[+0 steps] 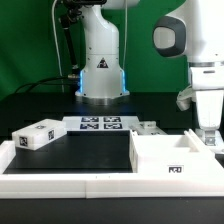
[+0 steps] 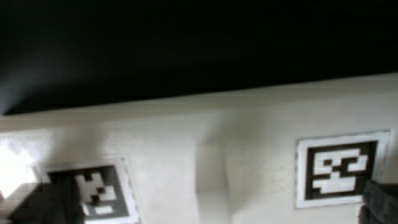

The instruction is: Assemble cabinet

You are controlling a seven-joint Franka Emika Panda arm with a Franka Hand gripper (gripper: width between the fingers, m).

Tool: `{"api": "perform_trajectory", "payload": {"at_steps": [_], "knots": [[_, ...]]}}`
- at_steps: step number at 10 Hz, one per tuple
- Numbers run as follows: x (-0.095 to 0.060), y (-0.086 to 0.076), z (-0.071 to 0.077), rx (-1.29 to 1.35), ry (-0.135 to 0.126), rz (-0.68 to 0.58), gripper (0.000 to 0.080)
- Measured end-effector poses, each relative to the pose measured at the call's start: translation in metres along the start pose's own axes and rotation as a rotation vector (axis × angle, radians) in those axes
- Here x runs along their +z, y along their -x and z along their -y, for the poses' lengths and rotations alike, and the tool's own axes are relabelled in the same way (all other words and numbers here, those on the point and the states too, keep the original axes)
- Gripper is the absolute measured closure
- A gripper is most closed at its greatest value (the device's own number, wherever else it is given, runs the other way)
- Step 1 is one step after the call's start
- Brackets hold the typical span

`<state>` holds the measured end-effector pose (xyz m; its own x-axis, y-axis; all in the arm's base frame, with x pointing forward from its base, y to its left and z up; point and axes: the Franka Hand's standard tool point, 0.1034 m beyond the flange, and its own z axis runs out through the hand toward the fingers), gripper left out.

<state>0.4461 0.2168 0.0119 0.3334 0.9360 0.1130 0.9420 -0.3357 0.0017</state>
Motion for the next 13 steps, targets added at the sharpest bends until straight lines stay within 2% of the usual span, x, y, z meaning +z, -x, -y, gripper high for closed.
{"api": "perform_trajectory", "payload": {"at_steps": [2, 3, 4, 5, 6, 7, 10, 11, 13], "knots": [[0.000, 0.001, 0.000, 0.001, -0.001, 0.001, 0.0253], [0.001, 0.002, 0.001, 0.002, -0.002, 0.002, 0.0253], [0.001, 0.003, 0.000, 0.004, -0.002, 0.002, 0.0435], [0.001, 0.003, 0.000, 0.003, -0.002, 0.002, 0.0571], [0.001, 0.003, 0.000, 0.004, -0.002, 0.002, 0.0571], [0.001, 0.003, 0.000, 0.004, -0.002, 0.002, 0.0732], [-0.001, 0.007, -0.001, 0.006, -0.002, 0.006, 0.0731], [-0.006, 0.012, -0.002, 0.000, 0.002, 0.010, 0.0731], [-0.029, 0.029, -0.008, -0.031, 0.005, 0.043, 0.0731]]}}
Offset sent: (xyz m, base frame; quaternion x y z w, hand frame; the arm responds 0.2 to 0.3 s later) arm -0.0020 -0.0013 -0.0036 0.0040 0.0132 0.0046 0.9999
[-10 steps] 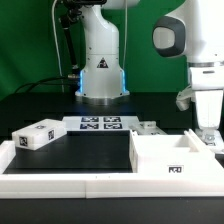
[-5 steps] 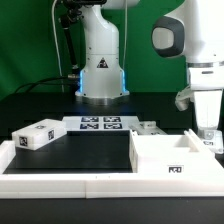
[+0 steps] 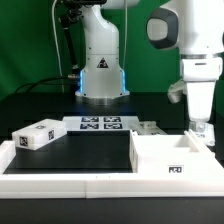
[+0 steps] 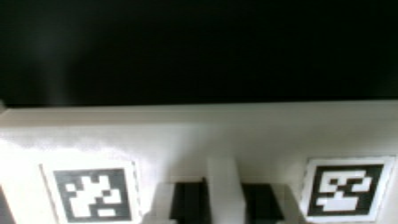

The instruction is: Assemble cabinet

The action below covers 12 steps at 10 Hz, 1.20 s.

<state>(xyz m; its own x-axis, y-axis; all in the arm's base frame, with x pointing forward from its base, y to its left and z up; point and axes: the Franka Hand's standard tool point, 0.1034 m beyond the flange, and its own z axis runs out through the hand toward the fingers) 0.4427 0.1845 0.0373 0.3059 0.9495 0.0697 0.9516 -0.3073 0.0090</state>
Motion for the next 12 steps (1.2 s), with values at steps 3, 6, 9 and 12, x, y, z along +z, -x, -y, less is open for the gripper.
{"api": "perform_trajectory", "payload": {"at_steps": [3, 6, 9, 12], "knots": [[-0.017, 0.026, -0.013, -0.037, 0.010, 0.017, 0.0731], [-0.015, 0.041, -0.019, -0.018, 0.006, 0.021, 0.0731], [-0.016, 0.049, -0.026, -0.134, 0.009, 0.021, 0.0731], [-0.018, 0.058, -0.033, -0.203, 0.007, 0.024, 0.0730]]}}
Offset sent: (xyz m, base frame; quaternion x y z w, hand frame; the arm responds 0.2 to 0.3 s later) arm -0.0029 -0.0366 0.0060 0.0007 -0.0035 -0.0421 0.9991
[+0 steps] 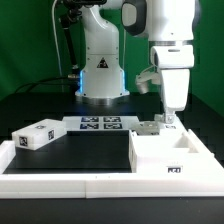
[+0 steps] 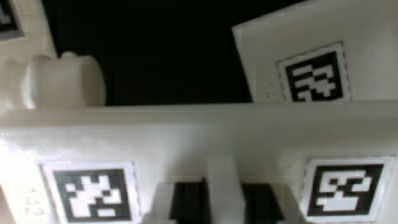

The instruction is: Assemble cabinet

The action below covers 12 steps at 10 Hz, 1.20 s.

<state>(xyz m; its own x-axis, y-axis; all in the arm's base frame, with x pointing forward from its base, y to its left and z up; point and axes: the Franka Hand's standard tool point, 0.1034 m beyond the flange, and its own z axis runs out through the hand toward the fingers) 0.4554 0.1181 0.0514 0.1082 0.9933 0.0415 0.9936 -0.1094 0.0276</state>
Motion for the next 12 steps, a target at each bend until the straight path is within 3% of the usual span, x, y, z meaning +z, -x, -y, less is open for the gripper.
{"api": "perform_trajectory", "payload": {"at_steps": [6, 12], "knots": [[-0.0066, -0.0043, -0.0009, 0.005, -0.001, 0.005, 0.0730], [-0.0067, -0.0047, -0.0018, 0.001, -0.039, 0.028, 0.0729]]}}
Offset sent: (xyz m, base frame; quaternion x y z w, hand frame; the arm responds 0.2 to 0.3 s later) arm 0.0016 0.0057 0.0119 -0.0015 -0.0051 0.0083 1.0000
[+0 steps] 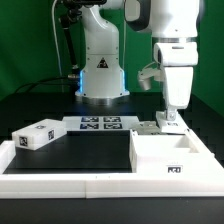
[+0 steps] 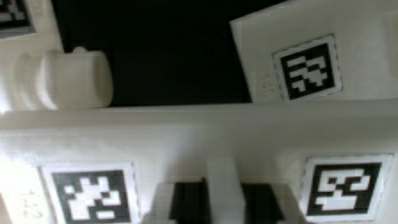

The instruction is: Assemble cabinet

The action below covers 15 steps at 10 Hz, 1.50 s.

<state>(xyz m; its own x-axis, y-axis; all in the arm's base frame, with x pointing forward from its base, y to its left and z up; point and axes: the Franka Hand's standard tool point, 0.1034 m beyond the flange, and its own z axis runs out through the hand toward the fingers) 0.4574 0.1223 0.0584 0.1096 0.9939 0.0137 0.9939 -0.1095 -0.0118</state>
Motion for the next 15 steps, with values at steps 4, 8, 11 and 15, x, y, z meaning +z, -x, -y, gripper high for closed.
{"api": "perform_trajectory", "payload": {"at_steps": [4, 8, 11, 15], "knots": [[0.002, 0.001, -0.009, 0.007, -0.009, 0.003, 0.0729], [0.001, 0.001, -0.009, 0.009, -0.006, 0.002, 0.0729], [0.002, 0.001, -0.009, 0.006, -0.006, 0.001, 0.0729], [0.002, 0.000, -0.048, 0.013, 0.023, -0.017, 0.0729]]}}
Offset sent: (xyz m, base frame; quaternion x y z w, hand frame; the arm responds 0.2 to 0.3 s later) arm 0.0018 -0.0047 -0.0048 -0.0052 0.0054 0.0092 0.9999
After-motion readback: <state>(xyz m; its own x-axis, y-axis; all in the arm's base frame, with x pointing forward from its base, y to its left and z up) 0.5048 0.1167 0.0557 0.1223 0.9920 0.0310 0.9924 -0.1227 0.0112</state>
